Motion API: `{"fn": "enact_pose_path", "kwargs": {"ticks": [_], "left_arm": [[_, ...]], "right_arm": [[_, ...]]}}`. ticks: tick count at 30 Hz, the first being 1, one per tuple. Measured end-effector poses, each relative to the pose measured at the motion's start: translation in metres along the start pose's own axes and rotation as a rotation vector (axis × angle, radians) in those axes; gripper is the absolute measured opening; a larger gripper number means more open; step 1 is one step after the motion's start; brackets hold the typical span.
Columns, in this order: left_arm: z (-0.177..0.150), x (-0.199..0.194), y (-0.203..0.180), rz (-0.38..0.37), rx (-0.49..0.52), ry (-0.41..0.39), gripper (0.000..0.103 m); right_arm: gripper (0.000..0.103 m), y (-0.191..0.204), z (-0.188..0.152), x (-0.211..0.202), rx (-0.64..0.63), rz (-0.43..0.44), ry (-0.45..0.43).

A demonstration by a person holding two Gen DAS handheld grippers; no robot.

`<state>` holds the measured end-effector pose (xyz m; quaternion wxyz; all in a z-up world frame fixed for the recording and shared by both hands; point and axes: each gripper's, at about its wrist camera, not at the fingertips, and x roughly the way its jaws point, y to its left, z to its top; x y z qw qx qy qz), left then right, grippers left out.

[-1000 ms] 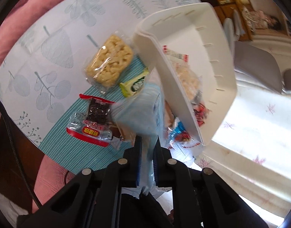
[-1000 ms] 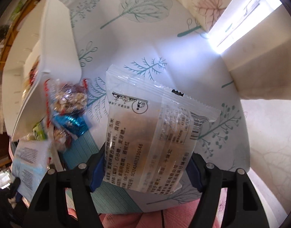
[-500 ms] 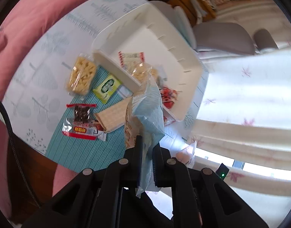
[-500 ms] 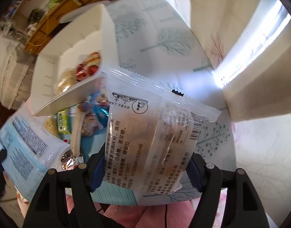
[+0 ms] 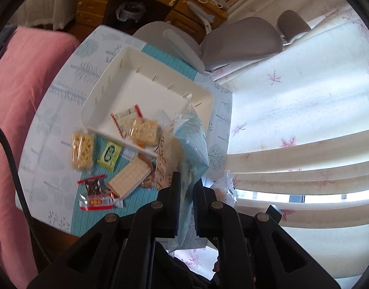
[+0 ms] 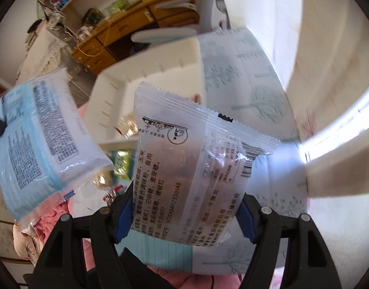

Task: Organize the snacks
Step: 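Carry both packets over the white tray and open both tools, then move both tools back over the remaining snacks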

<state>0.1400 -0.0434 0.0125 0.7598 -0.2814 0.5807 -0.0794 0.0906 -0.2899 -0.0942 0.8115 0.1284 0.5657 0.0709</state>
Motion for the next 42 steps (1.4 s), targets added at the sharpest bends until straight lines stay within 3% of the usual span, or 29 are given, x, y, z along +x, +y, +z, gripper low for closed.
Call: {"fn": "enact_pose_path", "kwargs": {"ticks": [12, 16, 24, 28, 31, 34, 42], "left_arm": [[0.080, 0.011, -0.044, 0.001, 0.192, -0.076, 0.004], [0.103, 0.032, -0.044, -0.015, 0.204, -0.038, 0.004], [0.127, 0.075, -0.022, 0.044, 0.208, 0.023, 0.004], [0.129, 0.085, -0.008, 0.063, 0.202, 0.028, 0.024], [0.126, 0.088, -0.003, 0.078, 0.204, 0.024, 0.034], [0.118, 0.086, 0.001, 0.073, 0.193, 0.012, 0.051], [0.079, 0.066, 0.011, 0.089, 0.161, -0.035, 0.058]], "right_arm": [[0.072, 0.024, 0.057, 0.010, 0.012, 0.036, -0.100], [0.072, 0.031, 0.078, 0.021, 0.025, 0.034, -0.110], [0.076, 0.043, 0.106, 0.051, 0.006, 0.032, -0.092], [0.086, 0.045, 0.109, 0.064, -0.003, 0.029, -0.055], [0.089, 0.045, 0.112, 0.061, -0.002, 0.039, -0.081], [0.092, 0.046, 0.112, 0.054, -0.025, 0.029, -0.102], [0.092, 0.034, 0.099, 0.030, -0.007, 0.056, -0.122]]}}
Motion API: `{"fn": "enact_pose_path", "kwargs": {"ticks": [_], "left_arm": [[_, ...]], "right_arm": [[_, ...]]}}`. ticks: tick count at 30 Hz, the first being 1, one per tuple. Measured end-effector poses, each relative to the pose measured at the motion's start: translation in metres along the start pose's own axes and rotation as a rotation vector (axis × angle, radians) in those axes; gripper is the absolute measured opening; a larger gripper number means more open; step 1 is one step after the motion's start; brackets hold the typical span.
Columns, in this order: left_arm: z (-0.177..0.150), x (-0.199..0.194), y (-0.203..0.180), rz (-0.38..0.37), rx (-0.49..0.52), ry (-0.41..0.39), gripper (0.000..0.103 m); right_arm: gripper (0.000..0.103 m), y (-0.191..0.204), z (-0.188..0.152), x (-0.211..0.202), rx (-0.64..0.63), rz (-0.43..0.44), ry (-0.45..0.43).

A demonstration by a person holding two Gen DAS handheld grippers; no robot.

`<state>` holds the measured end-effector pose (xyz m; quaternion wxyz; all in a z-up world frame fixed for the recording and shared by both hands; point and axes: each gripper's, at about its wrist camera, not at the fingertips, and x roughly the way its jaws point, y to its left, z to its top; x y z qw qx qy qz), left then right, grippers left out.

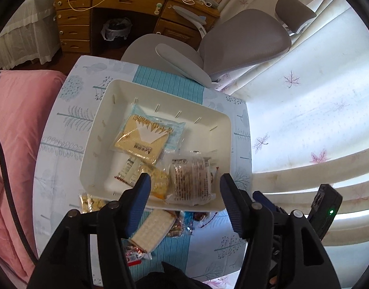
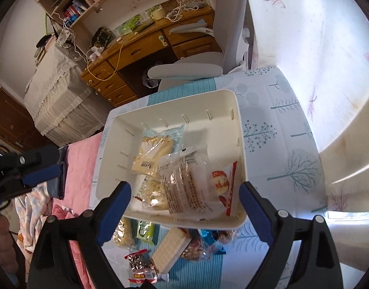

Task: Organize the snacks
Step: 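Move both tools back over the remaining snacks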

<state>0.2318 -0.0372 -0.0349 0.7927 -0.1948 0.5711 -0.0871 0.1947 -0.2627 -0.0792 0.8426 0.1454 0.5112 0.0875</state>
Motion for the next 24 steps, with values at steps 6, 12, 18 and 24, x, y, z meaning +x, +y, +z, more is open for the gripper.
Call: {"fn": "enact_pose_path", "kwargs": {"ticks": [6, 12, 18, 24], "left_arm": [[-0.040, -0.023, 0.006, 0.030, -0.035, -0.032, 0.058], [-0.096, -0.040, 0.017, 0.051, -0.083, -0.050, 0.059], [-0.149, -0.047, 0.032, 0.068, -0.160, -0.043, 0.064], [-0.191, -0.056, 0.051, 0.112, -0.228, -0.039, 0.064]], "right_arm": [[0.092, -0.007, -0.018, -0.027, 0.000, 0.031, -0.025], [0.092, -0.013, -0.043, -0.048, -0.015, 0.055, -0.022], [0.092, -0.023, -0.072, -0.058, 0.015, 0.109, 0.017], [0.092, -0.033, -0.098, -0.057, 0.066, 0.146, 0.079]]}}
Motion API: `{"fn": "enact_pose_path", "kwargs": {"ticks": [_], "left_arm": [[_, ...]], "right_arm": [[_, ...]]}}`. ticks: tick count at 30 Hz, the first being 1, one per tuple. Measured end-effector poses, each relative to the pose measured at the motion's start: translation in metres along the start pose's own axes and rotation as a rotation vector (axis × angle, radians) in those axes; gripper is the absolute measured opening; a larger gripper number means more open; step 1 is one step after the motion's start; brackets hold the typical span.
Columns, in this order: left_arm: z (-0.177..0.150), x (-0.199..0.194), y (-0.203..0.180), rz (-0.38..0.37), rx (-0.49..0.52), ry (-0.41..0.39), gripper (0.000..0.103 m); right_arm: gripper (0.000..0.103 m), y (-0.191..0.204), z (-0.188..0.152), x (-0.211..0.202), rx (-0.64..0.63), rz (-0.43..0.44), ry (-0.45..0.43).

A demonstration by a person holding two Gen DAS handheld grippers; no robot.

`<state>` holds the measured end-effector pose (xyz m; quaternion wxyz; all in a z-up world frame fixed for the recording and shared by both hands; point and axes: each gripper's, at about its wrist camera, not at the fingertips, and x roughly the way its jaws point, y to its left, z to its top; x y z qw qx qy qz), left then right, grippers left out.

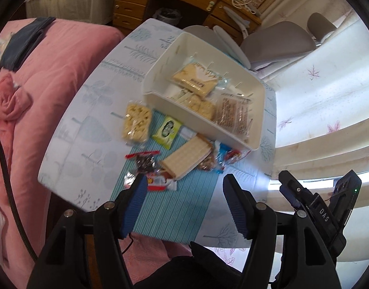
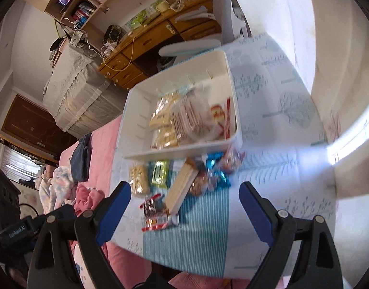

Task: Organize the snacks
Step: 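Move both tools back over the remaining snacks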

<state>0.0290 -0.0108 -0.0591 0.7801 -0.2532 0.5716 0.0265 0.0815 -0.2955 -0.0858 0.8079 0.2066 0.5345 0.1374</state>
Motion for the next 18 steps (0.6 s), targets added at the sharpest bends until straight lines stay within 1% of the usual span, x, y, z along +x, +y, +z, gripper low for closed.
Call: {"fn": "enact_pose_path", "kwargs": {"ticks": [1, 4, 9, 11, 14, 18], "left_arm": [[-0.007, -0.002, 0.005, 0.007, -0.012, -0.002, 0.064], [-0.020, -0.007, 0.015, 0.018, -0.034, -0.015, 0.070], [-0.028, -0.014, 0.026, 0.034, -0.032, -0.047, 0.072], [-0.026, -0.014, 0.030, 0.036, -0.015, -0.062, 0.072], [-0.018, -0.012, 0.035, 0.044, 0.029, -0.086, 0.072], [-0.002, -0.009, 0.048, 0.019, 0.062, -0.067, 0.072]], "right_arm": [[0.092, -0.001, -0.004, 0.001, 0.005, 0.005, 0.010], [0.092, -0.002, -0.014, 0.004, 0.020, 0.021, 0.039], [0.092, -0.003, -0.033, 0.013, 0.060, 0.038, 0.093], [0.092, -0.003, -0.040, 0.017, 0.083, 0.033, 0.111], [0.092, 0.000, -0.047, 0.022, 0.082, -0.016, 0.111], [0.092, 0.003, -0.052, 0.030, 0.132, -0.052, 0.104]]}}
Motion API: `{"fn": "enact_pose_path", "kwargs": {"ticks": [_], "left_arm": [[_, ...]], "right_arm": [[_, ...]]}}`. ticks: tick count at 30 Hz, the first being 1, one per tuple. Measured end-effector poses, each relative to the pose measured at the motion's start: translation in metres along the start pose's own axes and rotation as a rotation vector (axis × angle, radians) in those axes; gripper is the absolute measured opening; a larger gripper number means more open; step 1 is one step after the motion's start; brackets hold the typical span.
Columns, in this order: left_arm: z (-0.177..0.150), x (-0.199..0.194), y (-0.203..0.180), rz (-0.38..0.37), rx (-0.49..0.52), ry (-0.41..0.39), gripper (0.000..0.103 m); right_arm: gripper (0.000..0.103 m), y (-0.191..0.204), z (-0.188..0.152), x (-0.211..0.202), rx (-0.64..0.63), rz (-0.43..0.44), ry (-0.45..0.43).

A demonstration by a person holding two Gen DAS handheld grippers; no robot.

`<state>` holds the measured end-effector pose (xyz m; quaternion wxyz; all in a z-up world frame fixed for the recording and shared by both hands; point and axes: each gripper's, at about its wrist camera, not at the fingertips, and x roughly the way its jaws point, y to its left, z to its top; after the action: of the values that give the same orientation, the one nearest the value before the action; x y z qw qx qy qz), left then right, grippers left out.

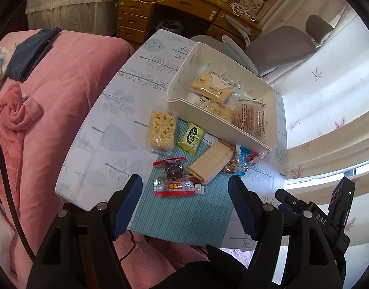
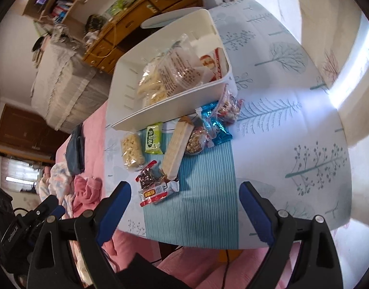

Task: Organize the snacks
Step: 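Move both tools back over the remaining snacks, then grasp the clear puffed-snack bag with the left tool while the right tool grasps the chocolate packet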

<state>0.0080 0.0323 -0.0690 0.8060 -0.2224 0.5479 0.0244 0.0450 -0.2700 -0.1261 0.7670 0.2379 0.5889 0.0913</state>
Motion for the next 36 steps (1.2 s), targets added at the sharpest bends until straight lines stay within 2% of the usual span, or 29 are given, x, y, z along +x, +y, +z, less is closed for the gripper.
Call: {"fn": "enact_pose_path", "kwargs": {"ticks": [6, 16, 21, 27, 30, 36], "left_arm": [[0.029, 0.000, 0.026, 0.042, 0.113, -0.020, 0.072], [0.077, 0.031, 0.061, 0.013, 0.299, 0.071, 0.074], [0.097, 0.056, 0.068, 0.011, 0.379, 0.107, 0.077], [0.105, 0.102, 0.061, 0.026, 0.497, 0.175, 0.082], [0.105, 0.123, 0.055, 0.023, 0.518, 0.200, 0.082], [0.112, 0.164, 0.045, 0.008, 0.526, 0.245, 0.082]], "right_arm": [[0.092, 0.011, -0.012, 0.019, 0.138, -0.043, -0.008], [0.092, 0.031, -0.050, 0.070, 0.414, -0.045, 0.042], [0.087, 0.030, -0.078, 0.097, 0.603, -0.001, 0.067], [0.078, 0.032, -0.093, 0.117, 0.782, 0.071, 0.096], [0.075, 0.041, -0.091, 0.125, 0.813, 0.096, 0.103], [0.068, 0.054, -0.079, 0.143, 0.827, 0.062, 0.143]]}}
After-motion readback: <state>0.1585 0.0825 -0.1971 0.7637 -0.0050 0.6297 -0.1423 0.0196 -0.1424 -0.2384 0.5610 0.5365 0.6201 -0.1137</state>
